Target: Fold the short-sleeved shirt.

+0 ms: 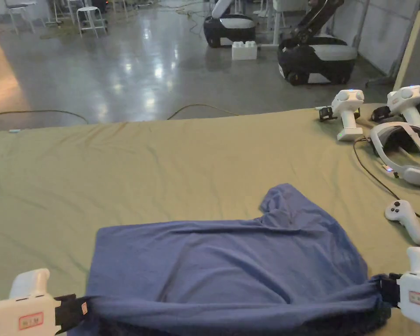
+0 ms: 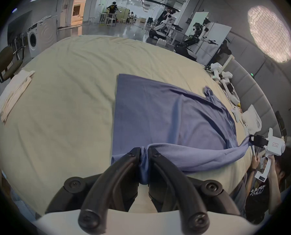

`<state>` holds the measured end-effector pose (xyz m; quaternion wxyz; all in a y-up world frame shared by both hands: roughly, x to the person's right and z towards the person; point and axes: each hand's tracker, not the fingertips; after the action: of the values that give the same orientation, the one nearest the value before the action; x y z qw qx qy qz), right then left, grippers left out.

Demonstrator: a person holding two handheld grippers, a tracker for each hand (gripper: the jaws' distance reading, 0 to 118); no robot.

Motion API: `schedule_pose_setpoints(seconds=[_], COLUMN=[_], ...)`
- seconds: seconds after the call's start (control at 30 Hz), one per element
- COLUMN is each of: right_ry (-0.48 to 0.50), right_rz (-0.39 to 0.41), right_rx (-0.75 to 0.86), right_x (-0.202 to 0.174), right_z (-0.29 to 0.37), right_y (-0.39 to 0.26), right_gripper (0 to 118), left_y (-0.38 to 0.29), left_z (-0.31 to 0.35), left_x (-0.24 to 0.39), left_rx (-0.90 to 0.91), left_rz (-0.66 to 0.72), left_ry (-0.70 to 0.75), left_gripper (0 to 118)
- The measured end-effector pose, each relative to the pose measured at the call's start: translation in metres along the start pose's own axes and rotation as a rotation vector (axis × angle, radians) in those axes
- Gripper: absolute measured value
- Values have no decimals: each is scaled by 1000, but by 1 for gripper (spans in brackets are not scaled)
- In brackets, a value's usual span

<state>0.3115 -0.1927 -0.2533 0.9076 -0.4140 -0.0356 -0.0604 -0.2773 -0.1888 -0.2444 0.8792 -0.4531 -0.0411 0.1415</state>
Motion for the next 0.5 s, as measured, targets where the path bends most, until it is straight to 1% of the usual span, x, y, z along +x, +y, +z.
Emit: schedule_pose_setpoints(seconds=[0.13, 0.17, 0.23, 0.3, 0.37, 0.4, 0.43, 0.47, 0.5], right_ry=[-8, -17, -47, -61, -71, -73, -75, -66, -36], right_rz=[-2, 2, 24, 26, 26, 31, 33, 33, 36], right_rx=[-52, -57, -73, -96, -96, -100, -106, -105, -100], right_x=[-18, -22, -32, -38, -41, -42, -41, -39, -38], right_z=[-51, -59, -75, -87, -93, -94, -93, -90, -83], right_y=[37, 43, 54, 59, 59, 58, 57, 54, 52], right_gripper=[4, 4, 4, 4, 5, 11, 32, 73, 86], left_y=[33, 37, 42, 41, 40, 38, 35, 33, 31], left_z=[-46, -58, -73, -80, -85, -83, -78, -72, -61], left_x=[-9, -16, -18, -18, -23, -25, -25, -27, -30], left_rx=[-52, -58, -69, -66, -72, -66, -50, -18, 13], left_rz=[15, 26, 31, 31, 55, 59, 59, 64, 68], left_ry=[78, 76, 91, 111, 100, 86, 78, 93, 85], left_gripper=[11, 11, 11, 11, 11, 15, 31, 65, 84])
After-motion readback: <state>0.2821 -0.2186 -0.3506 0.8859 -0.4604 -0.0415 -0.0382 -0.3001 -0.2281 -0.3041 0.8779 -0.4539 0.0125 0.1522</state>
